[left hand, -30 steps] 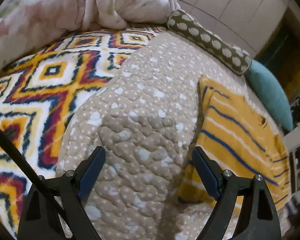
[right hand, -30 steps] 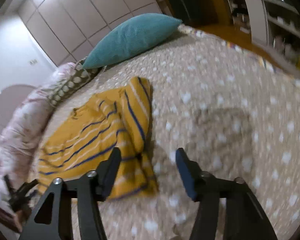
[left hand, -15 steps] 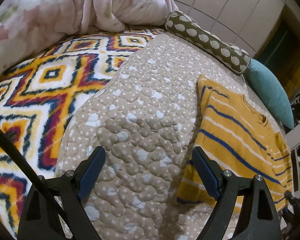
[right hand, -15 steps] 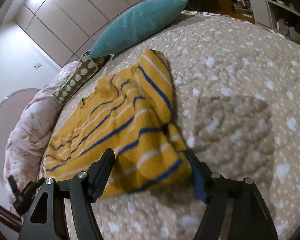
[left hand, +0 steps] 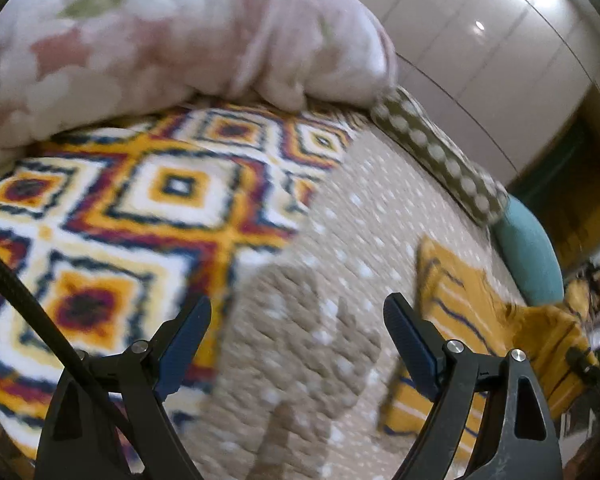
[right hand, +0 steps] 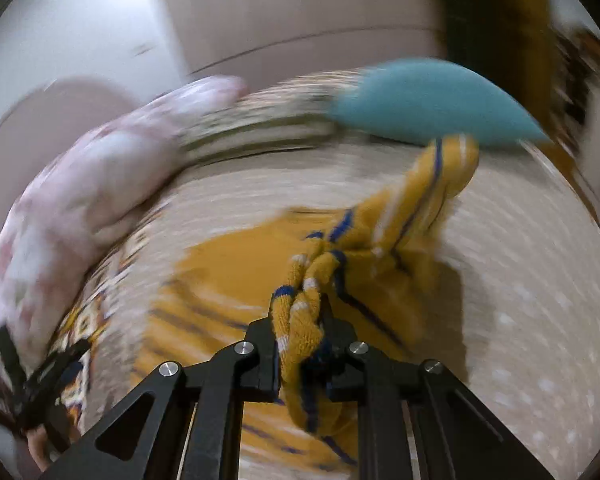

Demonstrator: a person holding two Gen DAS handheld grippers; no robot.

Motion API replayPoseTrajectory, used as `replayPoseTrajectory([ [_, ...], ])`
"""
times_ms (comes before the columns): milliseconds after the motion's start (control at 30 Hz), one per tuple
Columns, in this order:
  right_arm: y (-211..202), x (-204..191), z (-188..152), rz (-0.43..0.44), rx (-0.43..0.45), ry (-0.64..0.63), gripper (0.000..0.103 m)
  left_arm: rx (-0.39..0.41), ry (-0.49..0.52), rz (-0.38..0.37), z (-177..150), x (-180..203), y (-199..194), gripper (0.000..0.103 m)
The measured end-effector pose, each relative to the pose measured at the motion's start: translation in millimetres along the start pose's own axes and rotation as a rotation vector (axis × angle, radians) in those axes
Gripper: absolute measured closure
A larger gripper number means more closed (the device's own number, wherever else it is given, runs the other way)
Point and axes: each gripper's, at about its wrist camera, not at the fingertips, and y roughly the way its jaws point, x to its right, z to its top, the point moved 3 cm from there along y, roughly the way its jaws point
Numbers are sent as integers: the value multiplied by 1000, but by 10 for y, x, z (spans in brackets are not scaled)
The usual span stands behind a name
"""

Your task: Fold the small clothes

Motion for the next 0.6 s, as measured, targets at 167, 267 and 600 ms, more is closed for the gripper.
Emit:
replayPoseTrajectory([
  [167,658,-1158,-373,113,-124,-251,87,-1,-87,4,122,-295,26,16],
  [267,1128,-1374,-721,52,-218,-327,86,-4,-113,-7,157,-363,42,16],
  [600,835,-1525,-869,200,-219,-371,70,-5,-12,-59,68,-46,47,16],
])
